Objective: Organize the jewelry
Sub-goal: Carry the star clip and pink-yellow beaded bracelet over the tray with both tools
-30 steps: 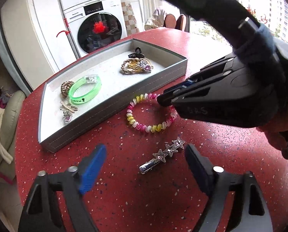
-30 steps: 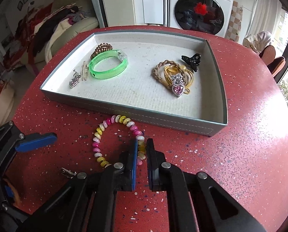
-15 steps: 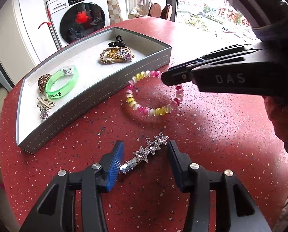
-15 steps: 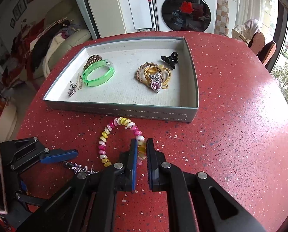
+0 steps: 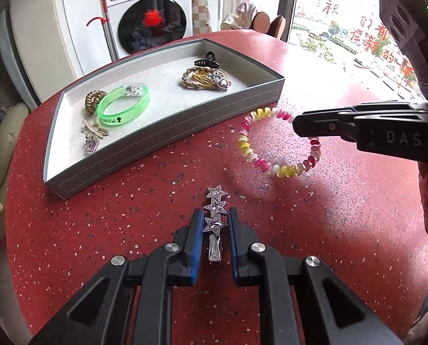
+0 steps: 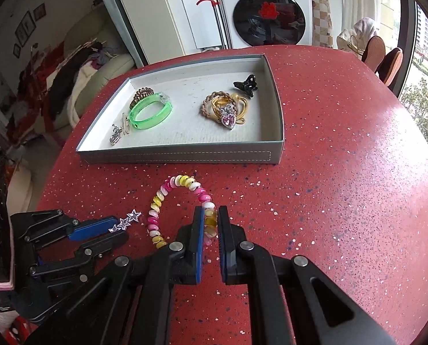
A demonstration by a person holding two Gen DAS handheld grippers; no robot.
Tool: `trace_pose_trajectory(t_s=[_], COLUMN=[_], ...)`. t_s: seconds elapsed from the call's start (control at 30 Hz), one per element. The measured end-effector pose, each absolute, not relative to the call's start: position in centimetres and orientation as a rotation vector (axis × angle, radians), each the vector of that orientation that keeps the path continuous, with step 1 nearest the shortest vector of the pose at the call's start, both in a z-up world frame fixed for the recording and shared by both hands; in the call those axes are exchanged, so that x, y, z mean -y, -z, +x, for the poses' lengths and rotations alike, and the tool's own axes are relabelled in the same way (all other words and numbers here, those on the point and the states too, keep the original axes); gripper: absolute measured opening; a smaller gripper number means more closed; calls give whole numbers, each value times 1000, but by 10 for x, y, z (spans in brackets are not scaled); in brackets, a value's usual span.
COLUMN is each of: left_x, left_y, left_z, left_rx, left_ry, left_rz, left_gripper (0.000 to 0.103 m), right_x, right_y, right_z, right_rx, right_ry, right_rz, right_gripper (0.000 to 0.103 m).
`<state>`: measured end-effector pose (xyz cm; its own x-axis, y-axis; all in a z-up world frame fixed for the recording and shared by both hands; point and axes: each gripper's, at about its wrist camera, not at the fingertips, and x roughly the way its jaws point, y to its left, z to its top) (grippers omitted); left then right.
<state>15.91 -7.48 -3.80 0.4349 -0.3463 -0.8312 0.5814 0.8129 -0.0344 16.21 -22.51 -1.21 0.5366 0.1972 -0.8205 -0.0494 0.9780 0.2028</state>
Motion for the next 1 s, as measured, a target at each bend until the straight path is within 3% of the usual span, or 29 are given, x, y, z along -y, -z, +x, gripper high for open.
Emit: trace_pose_trajectory(t_s=[0.43, 0.57, 1.0], left_x=[32, 19, 6], left_y=[19, 17, 14], left_z=[157, 159, 157], left_rx=[-921, -922, -922], left_ry=[438, 420, 395], left_rz=[67, 47, -9], left_gripper=[34, 29, 29], right_x=[227, 227, 223], right_y=[9, 9, 5], right_z=[146, 144, 141], right_rx=[-997, -997, -983], right_ry=[-143, -144, -165], right_rz=[186, 192, 196], right_gripper=[10, 10, 10])
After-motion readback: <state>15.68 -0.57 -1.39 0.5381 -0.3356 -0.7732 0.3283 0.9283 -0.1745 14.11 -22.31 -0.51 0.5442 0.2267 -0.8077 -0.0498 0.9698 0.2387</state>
